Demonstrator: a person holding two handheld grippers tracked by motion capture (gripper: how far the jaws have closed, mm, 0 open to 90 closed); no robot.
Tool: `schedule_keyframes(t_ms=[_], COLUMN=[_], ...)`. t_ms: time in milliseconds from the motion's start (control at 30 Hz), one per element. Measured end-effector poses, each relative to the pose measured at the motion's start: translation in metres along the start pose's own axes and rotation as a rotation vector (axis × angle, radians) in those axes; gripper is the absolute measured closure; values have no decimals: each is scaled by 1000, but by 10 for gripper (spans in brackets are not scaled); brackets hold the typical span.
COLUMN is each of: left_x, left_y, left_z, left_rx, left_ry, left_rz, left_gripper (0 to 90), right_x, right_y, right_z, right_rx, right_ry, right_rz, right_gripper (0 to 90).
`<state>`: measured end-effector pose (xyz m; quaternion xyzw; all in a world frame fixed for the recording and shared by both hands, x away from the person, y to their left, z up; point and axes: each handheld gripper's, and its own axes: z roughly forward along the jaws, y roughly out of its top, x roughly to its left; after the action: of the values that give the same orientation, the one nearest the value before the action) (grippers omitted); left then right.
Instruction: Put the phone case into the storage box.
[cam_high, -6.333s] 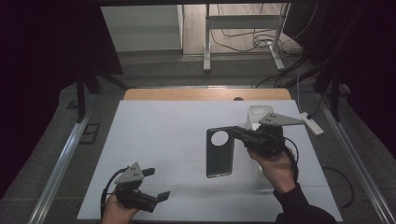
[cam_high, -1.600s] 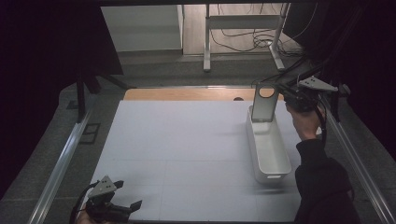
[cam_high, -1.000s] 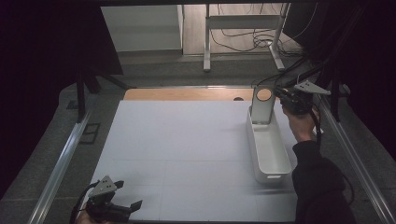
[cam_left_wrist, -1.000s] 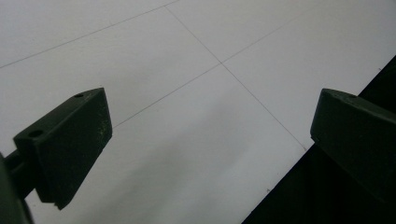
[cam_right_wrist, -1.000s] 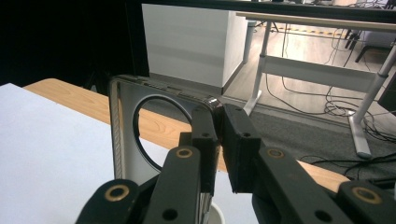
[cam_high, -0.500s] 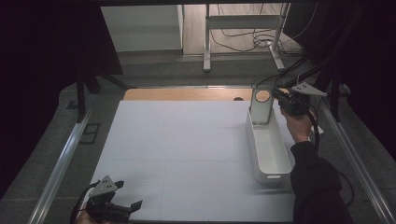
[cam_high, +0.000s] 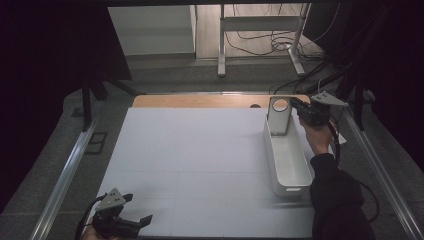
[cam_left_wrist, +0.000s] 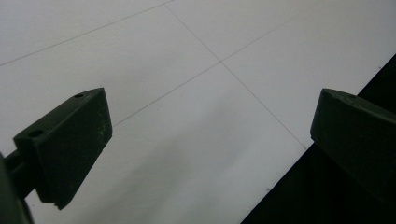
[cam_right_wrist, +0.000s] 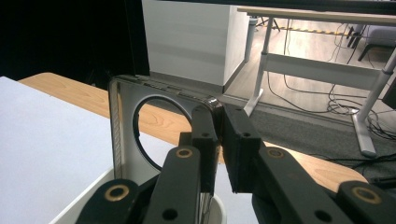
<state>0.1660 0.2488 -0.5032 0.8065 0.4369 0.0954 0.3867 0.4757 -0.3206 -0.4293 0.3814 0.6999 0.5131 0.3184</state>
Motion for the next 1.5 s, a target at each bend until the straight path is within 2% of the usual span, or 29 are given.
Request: schedule_keyframes(t_ms=[467, 833, 1400, 1500], left_x=[0, 0, 0, 0], left_y=[0, 0, 0, 0], left_z=[0, 0, 0, 0], left_rx=[2, 2, 3, 3], left_ry=[-2, -4, -4, -4], left_rz=[1, 2, 3, 3], left_gripper=[0, 0, 0, 0], right_x=[1, -3, -3, -3], right_y=[-5, -8, -8, -7], right_z=[2, 1, 3, 4], right_rx=[-2, -5, 11, 19], right_ry=[5, 2, -12, -17], right_rz=[-7, 5, -2, -2], right_gripper=[830, 815, 707, 643])
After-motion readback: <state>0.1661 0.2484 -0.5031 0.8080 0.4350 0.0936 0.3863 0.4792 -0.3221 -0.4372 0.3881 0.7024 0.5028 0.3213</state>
